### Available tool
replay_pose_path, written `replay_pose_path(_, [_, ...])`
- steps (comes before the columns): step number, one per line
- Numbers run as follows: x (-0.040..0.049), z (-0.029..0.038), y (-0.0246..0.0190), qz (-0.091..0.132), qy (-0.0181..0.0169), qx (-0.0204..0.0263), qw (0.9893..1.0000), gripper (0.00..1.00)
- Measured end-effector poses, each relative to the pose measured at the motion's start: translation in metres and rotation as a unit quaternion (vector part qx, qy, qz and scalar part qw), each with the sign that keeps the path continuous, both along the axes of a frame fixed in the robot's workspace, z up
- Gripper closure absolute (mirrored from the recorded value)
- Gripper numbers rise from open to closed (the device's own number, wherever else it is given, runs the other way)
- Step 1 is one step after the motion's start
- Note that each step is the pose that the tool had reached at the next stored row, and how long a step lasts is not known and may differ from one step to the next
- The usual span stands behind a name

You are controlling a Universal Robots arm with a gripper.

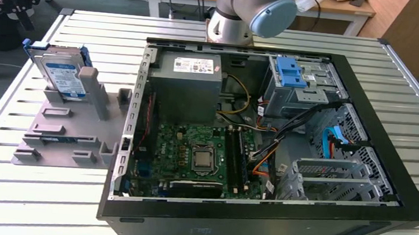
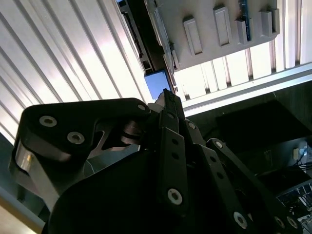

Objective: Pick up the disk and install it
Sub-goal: 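Pick up the disk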

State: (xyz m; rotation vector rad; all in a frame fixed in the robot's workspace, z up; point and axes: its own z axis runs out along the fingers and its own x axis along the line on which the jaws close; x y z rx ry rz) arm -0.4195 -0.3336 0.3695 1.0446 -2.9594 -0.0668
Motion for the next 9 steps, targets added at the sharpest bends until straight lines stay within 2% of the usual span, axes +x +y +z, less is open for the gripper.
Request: replay_pose_path(9, [0.0, 0.0, 0.0, 0.001, 0.0, 0.0, 1.0, 0.89])
